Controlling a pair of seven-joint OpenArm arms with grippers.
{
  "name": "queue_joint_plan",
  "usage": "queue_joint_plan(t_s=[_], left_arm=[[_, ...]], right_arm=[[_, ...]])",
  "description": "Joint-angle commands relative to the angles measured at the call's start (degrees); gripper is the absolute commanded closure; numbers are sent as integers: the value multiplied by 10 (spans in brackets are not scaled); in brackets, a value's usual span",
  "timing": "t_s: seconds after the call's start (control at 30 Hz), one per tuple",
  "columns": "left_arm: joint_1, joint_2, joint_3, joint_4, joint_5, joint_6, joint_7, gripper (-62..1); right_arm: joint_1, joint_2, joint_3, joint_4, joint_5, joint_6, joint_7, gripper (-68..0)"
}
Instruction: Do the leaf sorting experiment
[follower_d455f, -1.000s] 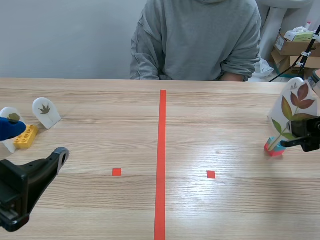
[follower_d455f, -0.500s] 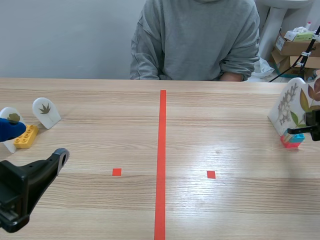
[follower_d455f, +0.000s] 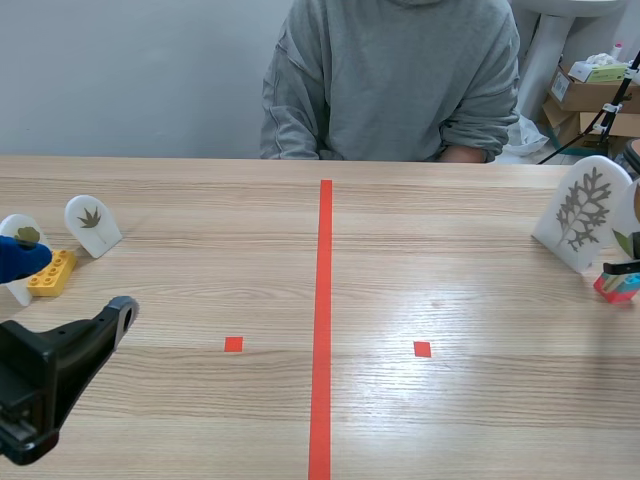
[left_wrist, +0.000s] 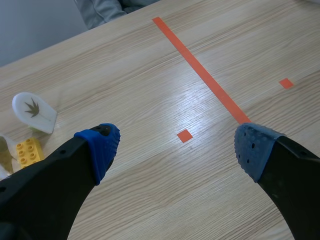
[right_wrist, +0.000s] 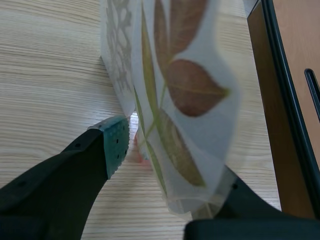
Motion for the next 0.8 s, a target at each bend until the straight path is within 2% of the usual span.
queue_joint_plan(t_s=[0.0, 0.33, 0.4, 0.57, 0.77], left_arm=[[-2, 0, 1, 2, -4, 1, -6, -497], [-2, 0, 1, 2, -4, 1, -6, -497], [-2, 0, 1, 2, -4, 1, -6, -497], [-2, 0, 1, 2, -4, 1, -6, -497], [-2, 0, 1, 2, -4, 1, -5, -497]], right_arm=[[7, 11, 4, 4, 2, -2, 6, -245], [7, 11, 4, 4, 3, -2, 4, -468], [3, 11, 4, 4, 19, -2, -2, -525], [-35, 11, 22, 29, 46, 5, -2, -548], [-168, 11, 76, 145, 99, 75, 3, -570]])
